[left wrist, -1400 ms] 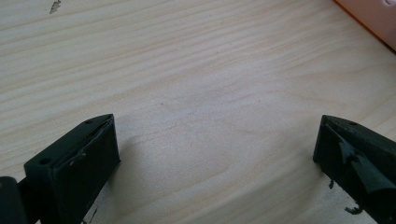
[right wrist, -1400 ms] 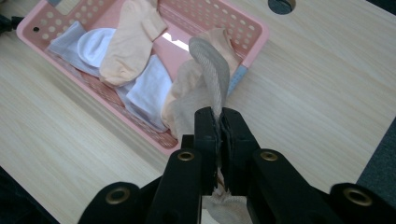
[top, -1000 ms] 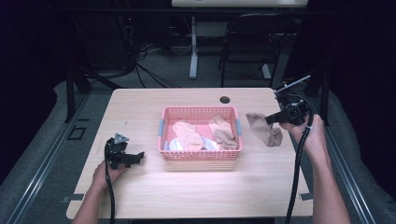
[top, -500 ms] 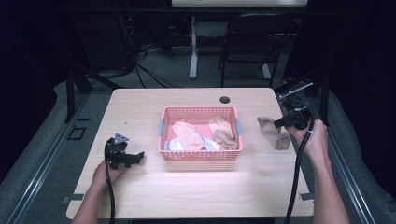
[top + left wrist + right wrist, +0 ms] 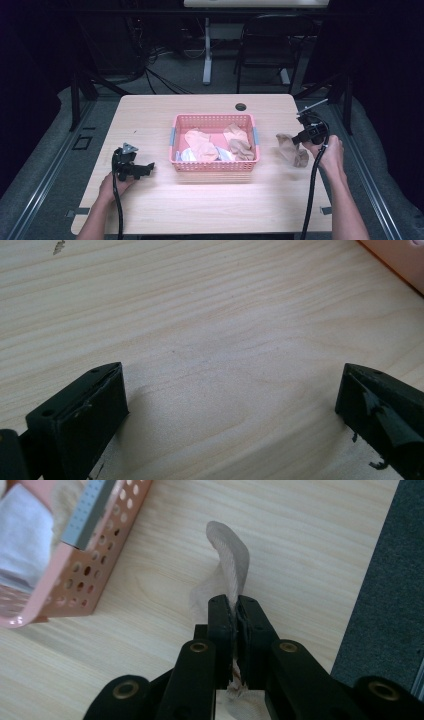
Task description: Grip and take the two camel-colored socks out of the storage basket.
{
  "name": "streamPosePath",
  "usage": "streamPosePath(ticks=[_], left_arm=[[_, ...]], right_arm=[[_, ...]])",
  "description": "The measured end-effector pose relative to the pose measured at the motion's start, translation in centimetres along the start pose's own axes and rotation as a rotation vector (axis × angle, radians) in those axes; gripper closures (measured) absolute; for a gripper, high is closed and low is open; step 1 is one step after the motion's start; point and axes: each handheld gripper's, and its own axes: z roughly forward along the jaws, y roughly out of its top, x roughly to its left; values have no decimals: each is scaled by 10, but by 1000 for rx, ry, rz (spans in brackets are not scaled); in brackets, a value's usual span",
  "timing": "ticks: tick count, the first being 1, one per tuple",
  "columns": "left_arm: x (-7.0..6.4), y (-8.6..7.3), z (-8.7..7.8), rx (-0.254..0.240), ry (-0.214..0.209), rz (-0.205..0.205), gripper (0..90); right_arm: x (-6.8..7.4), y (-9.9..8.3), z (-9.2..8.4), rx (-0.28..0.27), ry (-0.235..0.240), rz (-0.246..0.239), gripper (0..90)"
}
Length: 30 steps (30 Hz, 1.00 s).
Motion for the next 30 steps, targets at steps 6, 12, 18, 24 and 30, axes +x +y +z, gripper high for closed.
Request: streamPosePath(ticks=[6, 12, 18, 24, 30], left_arm=[[0, 0, 0, 0, 0, 0, 0], [0, 0, 0, 0, 0, 0, 0], [0, 0, 0, 0, 0, 0, 0], [0, 0, 0, 0, 0, 0, 0], [0, 0, 0, 0, 0, 0, 0]], right_arm=[[-4, -4, 22, 45, 6, 15, 854], [-9, -8, 37, 92, 5, 33, 844], [-18, -13, 52, 150, 7, 76, 771], [-20, -14, 48, 137, 13, 92, 542], [-15, -11, 35, 87, 36, 74, 243]])
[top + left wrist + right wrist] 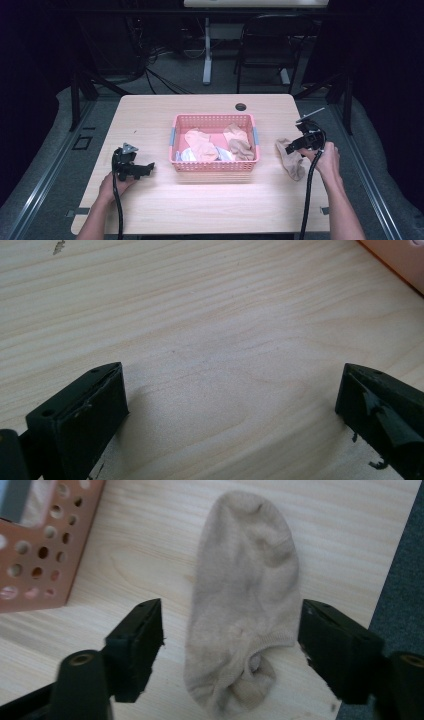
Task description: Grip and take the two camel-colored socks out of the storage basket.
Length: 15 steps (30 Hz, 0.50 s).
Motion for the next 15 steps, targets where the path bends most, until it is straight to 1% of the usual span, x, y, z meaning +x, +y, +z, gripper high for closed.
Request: streamPosePath(ticks=[2, 4, 5, 7, 9, 10, 12, 15], left_arm=[[0, 0, 0, 0, 0, 0, 0], [0, 0, 0, 0, 0, 0, 0], [0, 0, 0, 0, 0, 0, 0], [0, 0, 0, 0, 0, 0, 0], [0, 0, 0, 0, 0, 0, 0], [0, 0, 0, 0, 0, 0, 0], [0, 0, 0, 0, 0, 0, 0], [0, 0, 0, 0, 0, 0, 0]], right_arm=[[4, 1, -5, -20, 5, -9, 182], [8, 2, -9, -30, 13, -31, 134], [11, 3, -11, -41, 10, -30, 107], [16, 5, -14, -49, 23, -55, 41], [20, 6, -19, -55, 42, -72, 17], [24, 8, -22, -59, 43, -83, 0], [29, 9, -25, -70, 40, -96, 0], [37, 11, -30, -79, 47, -118, 0]])
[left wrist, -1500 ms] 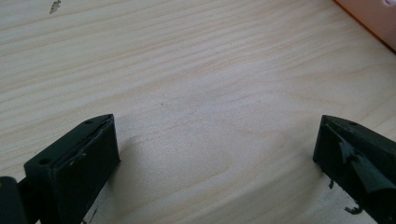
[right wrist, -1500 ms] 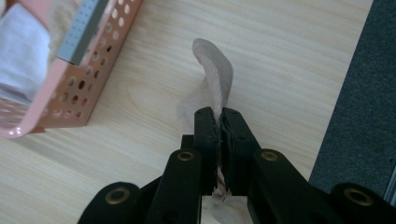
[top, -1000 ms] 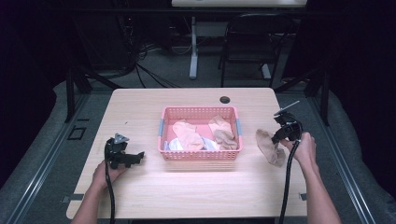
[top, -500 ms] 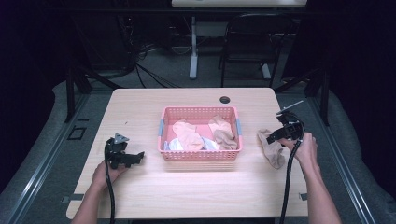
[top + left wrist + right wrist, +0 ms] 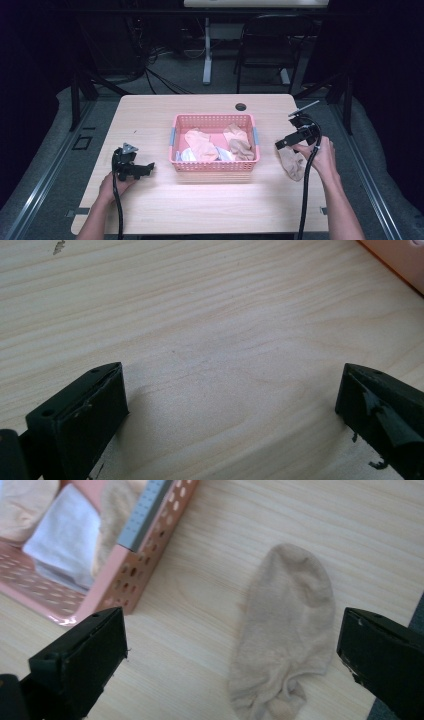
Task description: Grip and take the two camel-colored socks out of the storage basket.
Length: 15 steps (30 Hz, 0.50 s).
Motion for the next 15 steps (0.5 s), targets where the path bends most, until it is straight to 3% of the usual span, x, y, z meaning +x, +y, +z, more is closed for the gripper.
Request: streamPosePath(ticks=[3, 5, 13, 15], left_arm=[[0, 0, 0, 0, 0, 0, 0], [0, 0, 0, 0, 0, 0, 0], [0, 0, 0, 0, 0, 0, 0], [0, 0, 0, 0, 0, 0, 0]], right_arm=[[9, 4, -4, -4, 4, -32, 0], [16, 7, -7, -8, 45, -61, 16], [56, 23, -22, -75, 35, -164, 27], [65, 28, -23, -75, 76, -190, 44]])
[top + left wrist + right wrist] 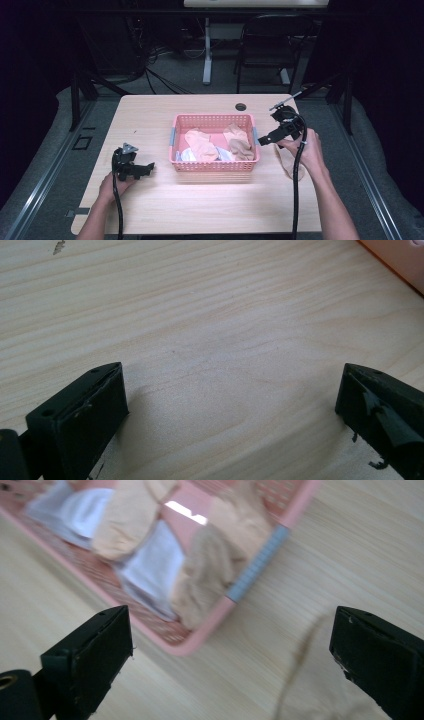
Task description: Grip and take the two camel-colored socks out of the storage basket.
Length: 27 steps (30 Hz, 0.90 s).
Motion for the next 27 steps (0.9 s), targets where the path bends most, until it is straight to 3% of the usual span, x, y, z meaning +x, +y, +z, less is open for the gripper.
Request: streamPosePath(ticks=[2, 3, 13, 21, 27], left_arm=[[0, 0, 0, 0, 0, 0, 0], [0, 0, 0, 0, 0, 0, 0], [0, 0, 0, 0, 0, 0, 0], [0, 0, 0, 0, -1, 1, 0], [0, 0, 0, 0, -1, 1, 0]], right_arm=[[9, 7, 1, -22, 60, -34, 99], [14, 11, 2, -22, 66, -48, 103], [48, 40, 36, 16, 80, -174, 228], [49, 44, 72, 82, 75, -154, 300], [49, 42, 96, 164, 30, -151, 337]])
